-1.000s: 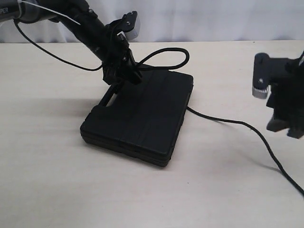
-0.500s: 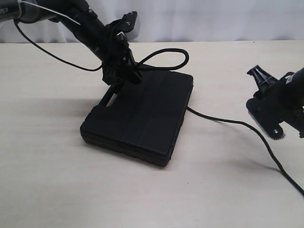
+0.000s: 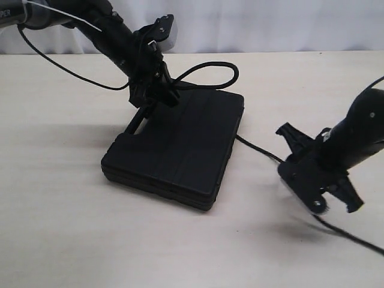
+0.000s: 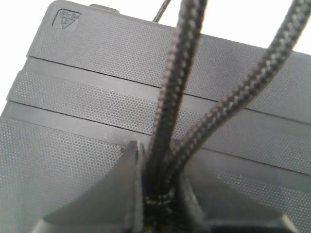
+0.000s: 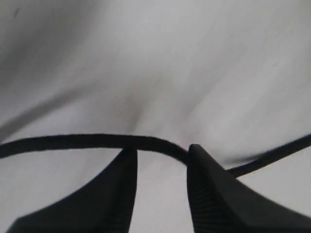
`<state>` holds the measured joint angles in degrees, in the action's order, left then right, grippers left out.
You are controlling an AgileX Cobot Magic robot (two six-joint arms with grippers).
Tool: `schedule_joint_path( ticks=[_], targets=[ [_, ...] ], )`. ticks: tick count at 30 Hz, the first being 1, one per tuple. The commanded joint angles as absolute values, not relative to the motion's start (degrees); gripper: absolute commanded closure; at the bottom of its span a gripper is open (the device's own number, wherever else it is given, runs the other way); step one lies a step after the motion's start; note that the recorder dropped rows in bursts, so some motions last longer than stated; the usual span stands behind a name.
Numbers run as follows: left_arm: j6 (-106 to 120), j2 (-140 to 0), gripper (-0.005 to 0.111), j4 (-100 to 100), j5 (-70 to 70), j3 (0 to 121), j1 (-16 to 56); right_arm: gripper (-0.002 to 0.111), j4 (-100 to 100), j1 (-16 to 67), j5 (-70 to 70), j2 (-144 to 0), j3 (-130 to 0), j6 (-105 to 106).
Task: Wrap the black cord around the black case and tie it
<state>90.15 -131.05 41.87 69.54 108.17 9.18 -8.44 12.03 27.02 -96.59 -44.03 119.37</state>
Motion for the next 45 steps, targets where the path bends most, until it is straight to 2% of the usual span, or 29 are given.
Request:
schedule_joint_path(
  ticks=[1, 5, 15, 17, 19, 20, 26, 31, 39, 45],
  targets=[
    [90.1, -130.9, 0.107, 42.8, 70.0, 108.2, 9.1, 0.075, -27.3, 17.3, 20.4, -97.3, -43.9, 121.2],
    [90.0, -130.9, 0.107, 42.8, 70.0, 108.2, 9.1, 0.075, -29.6, 21.2, 18.2, -98.5, -43.9, 120.7],
    [89.8, -130.9, 0.107, 42.8, 70.0, 108.2, 9.1, 0.076, -29.8, 21.5, 19.3, -101.8, -43.9, 117.6],
    [89.8, -130.9, 0.107, 42.8, 70.0, 108.2, 9.1, 0.085, -29.8, 21.5, 21.4, -101.8, -43.9, 116.8],
    [89.1, -130.9, 0.107, 42.9, 70.0, 108.2, 9.1, 0.104, -33.2, 21.5, 24.6, -101.1, -44.7, 113.5],
    [88.5, -130.9, 0.107, 43.2, 70.0, 108.2, 9.1, 0.104, -35.9, 21.2, 26.3, -100.4, -45.5, 111.3],
    [88.2, -130.4, 0.107, 46.4, 70.0, 108.2, 9.1, 0.104, -52.1, 11.7, 32.8, -93.8, -48.7, 105.1],
    [88.4, -129.3, 0.107, 46.9, 70.0, 108.2, 9.1, 0.104, -53.4, 0.0, 40.9, -91.8, -48.5, 96.1],
    [88.8, -129.3, 0.107, 45.6, 70.0, 108.2, 9.3, 0.104, -67.3, -11.3, 43.7, -96.4, -48.5, 90.0],
    [89.9, -129.3, 0.107, 44.5, 70.0, 108.2, 9.3, 0.104, -74.5, -16.0, 53.5, -102.8, -48.5, 94.9]
  ],
)
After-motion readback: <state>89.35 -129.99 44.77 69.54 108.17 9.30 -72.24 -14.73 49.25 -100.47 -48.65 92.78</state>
